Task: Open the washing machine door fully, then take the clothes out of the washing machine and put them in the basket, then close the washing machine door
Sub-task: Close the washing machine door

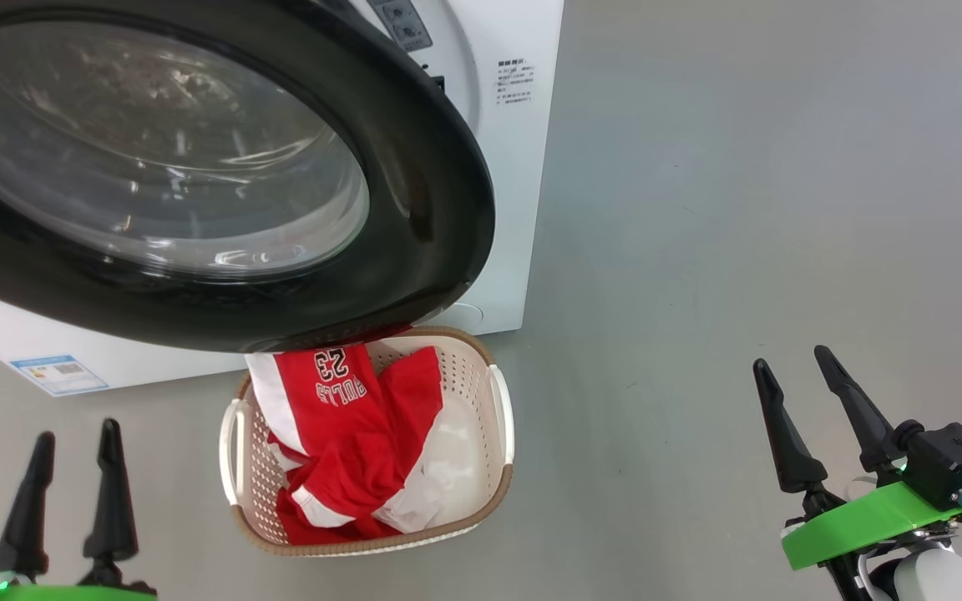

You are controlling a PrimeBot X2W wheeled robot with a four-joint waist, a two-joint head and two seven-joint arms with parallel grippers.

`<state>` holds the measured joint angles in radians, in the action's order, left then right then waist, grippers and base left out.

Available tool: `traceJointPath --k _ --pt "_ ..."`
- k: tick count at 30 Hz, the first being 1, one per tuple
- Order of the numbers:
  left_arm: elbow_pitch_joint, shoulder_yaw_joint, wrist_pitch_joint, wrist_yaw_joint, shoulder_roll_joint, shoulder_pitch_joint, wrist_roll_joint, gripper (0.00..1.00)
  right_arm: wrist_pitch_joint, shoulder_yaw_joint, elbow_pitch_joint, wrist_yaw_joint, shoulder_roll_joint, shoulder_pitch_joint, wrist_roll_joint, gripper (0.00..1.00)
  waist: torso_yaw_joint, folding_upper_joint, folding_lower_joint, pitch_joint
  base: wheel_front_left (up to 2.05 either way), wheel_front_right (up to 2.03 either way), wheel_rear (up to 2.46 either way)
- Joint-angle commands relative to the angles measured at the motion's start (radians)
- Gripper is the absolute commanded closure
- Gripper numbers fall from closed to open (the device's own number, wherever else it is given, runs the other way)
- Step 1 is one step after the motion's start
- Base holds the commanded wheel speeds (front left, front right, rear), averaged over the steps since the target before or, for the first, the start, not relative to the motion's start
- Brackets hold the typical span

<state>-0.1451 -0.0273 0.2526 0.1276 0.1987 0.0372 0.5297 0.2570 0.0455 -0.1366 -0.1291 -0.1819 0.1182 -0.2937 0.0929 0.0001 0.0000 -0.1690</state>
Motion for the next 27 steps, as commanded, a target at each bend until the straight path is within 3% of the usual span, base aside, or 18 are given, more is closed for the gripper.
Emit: traceJointPath --k 1,4,10,27 --pt "0.037 -0.056 0.009 0.003 0.000 -0.006 -0.049 0.00 0.005 0.014 0.027 -0.002 -0.004 -0.005 0.000 0.00 -0.001 -0.0001 0.0000 0.002 0.00 0.00 0.00" --pt "0.055 -0.088 0.009 0.003 -0.038 -0.016 -0.161 0.00 0.005 0.015 0.027 -0.002 -0.004 -0.004 -0.002 0.00 -0.002 -0.0001 0.0000 0.001 0.00 0.00 0.00" --pt "0.066 -0.135 0.009 0.003 -0.091 -0.025 -0.254 0.00 0.005 0.016 0.028 -0.002 -0.007 0.000 -0.003 0.00 -0.005 -0.0001 0.0000 -0.003 0.00 0.00 0.00" --pt "0.044 -0.131 0.009 0.003 -0.124 -0.038 -0.304 0.00 0.005 0.006 0.022 -0.002 0.001 -0.014 0.002 0.00 -0.011 -0.0001 0.0000 0.004 0.00 0.00 0.00"
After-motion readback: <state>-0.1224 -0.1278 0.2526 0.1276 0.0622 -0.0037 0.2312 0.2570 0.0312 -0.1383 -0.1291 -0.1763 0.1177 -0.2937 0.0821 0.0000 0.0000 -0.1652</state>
